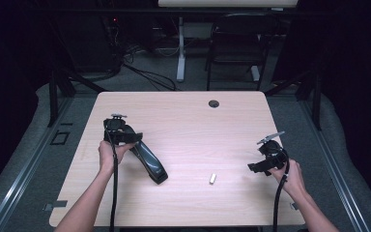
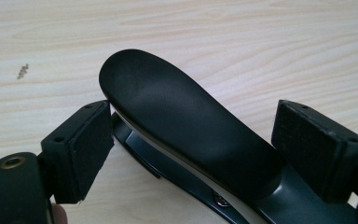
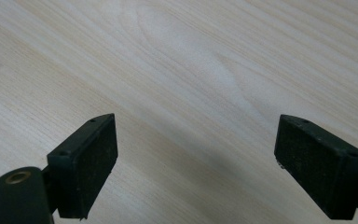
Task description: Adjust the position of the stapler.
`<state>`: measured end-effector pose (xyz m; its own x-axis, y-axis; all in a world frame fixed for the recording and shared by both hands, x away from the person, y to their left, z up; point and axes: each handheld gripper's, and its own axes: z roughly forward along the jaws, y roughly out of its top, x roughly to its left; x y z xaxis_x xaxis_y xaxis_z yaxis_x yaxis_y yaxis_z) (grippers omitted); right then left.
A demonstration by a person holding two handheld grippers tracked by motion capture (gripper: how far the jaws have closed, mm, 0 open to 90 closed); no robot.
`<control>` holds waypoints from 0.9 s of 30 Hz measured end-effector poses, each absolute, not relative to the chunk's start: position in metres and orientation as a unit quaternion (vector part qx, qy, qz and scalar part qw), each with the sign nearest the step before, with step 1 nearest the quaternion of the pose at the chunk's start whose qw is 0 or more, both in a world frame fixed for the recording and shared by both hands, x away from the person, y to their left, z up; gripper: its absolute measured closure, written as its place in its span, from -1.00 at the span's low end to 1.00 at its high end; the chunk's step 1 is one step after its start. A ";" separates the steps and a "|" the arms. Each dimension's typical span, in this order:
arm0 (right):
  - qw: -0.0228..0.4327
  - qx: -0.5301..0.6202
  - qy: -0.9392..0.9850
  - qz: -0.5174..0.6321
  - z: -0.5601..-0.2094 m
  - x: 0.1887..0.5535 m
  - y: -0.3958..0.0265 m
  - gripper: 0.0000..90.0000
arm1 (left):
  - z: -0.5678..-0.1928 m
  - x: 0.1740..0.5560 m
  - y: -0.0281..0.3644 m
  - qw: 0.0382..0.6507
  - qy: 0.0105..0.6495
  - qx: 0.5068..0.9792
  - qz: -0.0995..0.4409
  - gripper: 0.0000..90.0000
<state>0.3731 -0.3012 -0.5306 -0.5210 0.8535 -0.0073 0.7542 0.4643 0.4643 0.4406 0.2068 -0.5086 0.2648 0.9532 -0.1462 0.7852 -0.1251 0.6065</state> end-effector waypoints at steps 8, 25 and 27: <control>0.119 0.476 0.847 0.204 -0.531 0.373 -0.300 -0.71 | -0.506 0.438 0.205 0.300 0.576 0.750 0.129 -0.60; 0.121 0.474 0.849 0.199 -0.531 0.373 -0.300 -0.71 | -0.504 0.426 0.183 0.305 0.519 0.790 0.110 -0.27; 0.120 0.474 0.849 0.202 -0.531 0.373 -0.300 -0.71 | -0.505 0.423 0.178 0.305 0.507 0.798 0.111 -0.19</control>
